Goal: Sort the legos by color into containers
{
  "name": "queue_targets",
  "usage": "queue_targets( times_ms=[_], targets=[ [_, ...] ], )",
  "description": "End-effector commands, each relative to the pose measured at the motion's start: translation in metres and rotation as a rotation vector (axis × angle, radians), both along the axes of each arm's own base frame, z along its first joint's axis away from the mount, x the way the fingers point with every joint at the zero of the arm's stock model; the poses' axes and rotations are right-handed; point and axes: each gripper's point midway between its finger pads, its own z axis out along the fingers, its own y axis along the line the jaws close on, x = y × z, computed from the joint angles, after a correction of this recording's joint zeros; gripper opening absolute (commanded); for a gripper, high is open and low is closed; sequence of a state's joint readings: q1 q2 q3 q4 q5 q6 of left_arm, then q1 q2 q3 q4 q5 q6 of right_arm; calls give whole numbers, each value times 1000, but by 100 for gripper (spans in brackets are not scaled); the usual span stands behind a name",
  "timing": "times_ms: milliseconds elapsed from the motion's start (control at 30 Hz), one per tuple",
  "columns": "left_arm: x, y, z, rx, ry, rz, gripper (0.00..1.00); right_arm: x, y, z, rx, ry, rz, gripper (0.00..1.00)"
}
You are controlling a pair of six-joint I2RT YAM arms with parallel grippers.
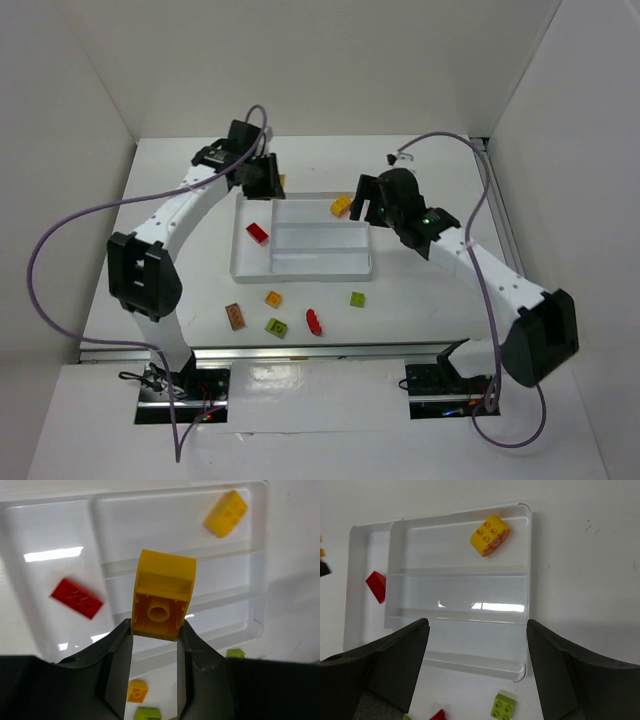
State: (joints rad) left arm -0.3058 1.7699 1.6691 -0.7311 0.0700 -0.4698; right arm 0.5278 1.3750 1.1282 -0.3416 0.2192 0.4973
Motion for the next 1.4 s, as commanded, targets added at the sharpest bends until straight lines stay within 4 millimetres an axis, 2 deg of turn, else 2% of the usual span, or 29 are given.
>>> queue_targets(
  times_ms=[0, 33, 67, 133, 167, 200, 367, 467, 533, 600, 633, 667, 733, 767, 800, 833, 900, 967, 1000, 1033, 1067, 1167, 1200, 1233, 1367],
  targets=[
    [-1, -47, -21, -31, 78, -109, 0, -6, -26, 28, 52, -113, -130, 85],
    [3, -64, -18, -36, 63, -140, 0, -10, -32, 33, 46, -122, -146, 85],
    [7, -73, -40, -26, 107, -143, 0, -16, -37, 21, 22, -77, -159, 85],
    [14, -83, -52, -25, 130, -157, 0, -22, -47, 18, 8, -56, -187, 85],
    [18, -93, -51, -35, 123, -160, 0, -28, -53, 23, 3, -61, -199, 85],
    [19, -99, -65, -26, 146, -170, 0, -33, -56, 16, -1, -44, -203, 85],
    [34, -108, -83, -8, 147, -155, 0, -50, -75, 14, -37, -27, -240, 85],
    [36, -109, -104, 5, 181, -154, 0, -55, -80, 9, -54, -13, -247, 85],
    [39, -112, -100, -8, 172, -160, 0, -58, -81, 3, -66, 4, -246, 85],
    [41, -113, -109, -7, 188, -152, 0, -58, -81, 3, -66, 4, -246, 85],
    [41, -113, -109, -7, 188, -152, 11, -58, -79, 3, -66, 8, -227, 85],
    [41, -112, -109, 0, 185, -147, 26, -58, -77, 0, -67, 19, -219, 87],
    [41, -112, -109, 0, 185, -147, 63, -62, -72, -12, -76, 59, -184, 87],
    [42, -112, -103, -5, 174, -147, 95, -64, -66, -17, -65, 81, -156, 87],
    [43, -111, -103, 2, 171, -142, 100, -64, -63, -21, -65, 97, -143, 87],
    [44, -109, -91, 7, 141, -147, 100, -67, -61, -27, -64, 115, -130, 87],
    [40, -112, -82, 6, 123, -164, 100, -75, -58, -43, -66, 168, -98, 87],
    [39, -109, -57, 3, 79, -166, 100, -90, -48, -61, -68, 214, -58, 87],
    [35, -107, -55, 3, 80, -166, 100, -95, -43, -67, -48, 236, -59, 87],
    [30, -105, -47, 2, 76, -166, 100, -104, -41, -81, -63, 272, -52, 87],
    [27, -100, -25, -2, 33, -156, 100, -115, -29, -87, -60, 290, -11, 87],
    [11, -78, -11, 50, 6, -123, 100, -138, -13, -111, -76, 335, 12, 87],
    [3, -71, 13, 44, -41, -112, 100, -139, -10, -113, -73, 327, 15, 87],
    [-6, -63, 9, 61, -28, -103, 100, -139, -5, -121, -76, 337, 19, 87],
    [-28, -35, 32, 92, -84, -61, 100, -145, 7, -147, -90, 390, 50, 85]
  ],
)
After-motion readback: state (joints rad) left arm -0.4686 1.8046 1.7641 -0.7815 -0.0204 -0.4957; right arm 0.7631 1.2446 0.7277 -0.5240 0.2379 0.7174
